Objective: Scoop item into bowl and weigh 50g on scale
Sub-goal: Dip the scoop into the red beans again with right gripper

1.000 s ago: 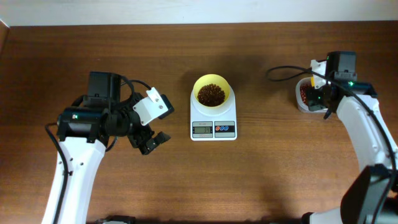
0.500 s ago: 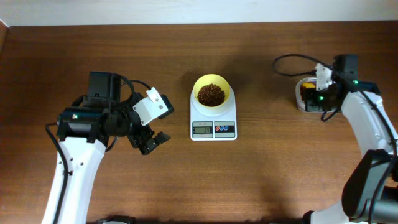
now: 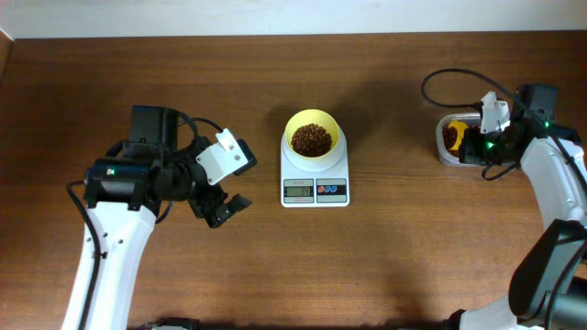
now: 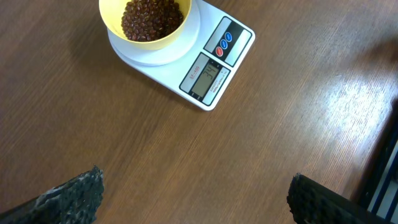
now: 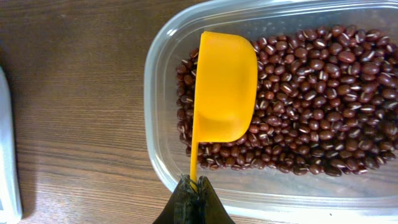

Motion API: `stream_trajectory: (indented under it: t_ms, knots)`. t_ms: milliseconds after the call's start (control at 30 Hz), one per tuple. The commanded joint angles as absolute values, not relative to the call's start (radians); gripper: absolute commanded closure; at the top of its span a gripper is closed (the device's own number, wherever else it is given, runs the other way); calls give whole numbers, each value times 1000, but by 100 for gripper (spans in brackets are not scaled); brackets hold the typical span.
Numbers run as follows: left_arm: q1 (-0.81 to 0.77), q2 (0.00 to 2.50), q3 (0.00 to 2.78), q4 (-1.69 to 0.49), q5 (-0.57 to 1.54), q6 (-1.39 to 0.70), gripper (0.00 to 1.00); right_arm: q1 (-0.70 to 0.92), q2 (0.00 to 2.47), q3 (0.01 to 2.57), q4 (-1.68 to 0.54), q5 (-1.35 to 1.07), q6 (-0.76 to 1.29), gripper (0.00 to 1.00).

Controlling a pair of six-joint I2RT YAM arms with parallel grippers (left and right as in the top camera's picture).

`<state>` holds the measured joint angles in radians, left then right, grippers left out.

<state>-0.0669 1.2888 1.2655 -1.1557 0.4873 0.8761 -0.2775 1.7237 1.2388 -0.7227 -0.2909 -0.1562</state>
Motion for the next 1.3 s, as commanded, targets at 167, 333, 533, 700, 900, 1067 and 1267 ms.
stream_trajectory:
  t_ms: [167, 333, 533, 700, 900, 1067, 1267]
  knots:
    - [-65, 1292, 1274, -1154, 508, 895, 1, -284, 1734, 1242, -722, -345, -148, 96]
    - [-65, 1292, 1274, -1154, 508, 895, 1, -305, 1734, 1242, -722, -354, -148, 96]
    - [-65, 1292, 1274, -1154, 508, 895, 1, -402, 1734, 1242, -723, -519, -148, 96]
    - [-65, 1292, 1274, -1154, 508, 895, 1, -440, 1734, 1242, -742, -602, -148, 96]
    - [-65, 1292, 1274, -1154, 508, 895, 1, -440, 1734, 1242, -764, -602, -148, 96]
    - [-65, 1292, 1274, -1154, 508, 895, 1, -461, 1734, 1242, -787, -671, -148, 96]
    - [-65, 1292, 1274, -1154, 508, 895, 1, -543, 1734, 1242, -812, -773, -148, 96]
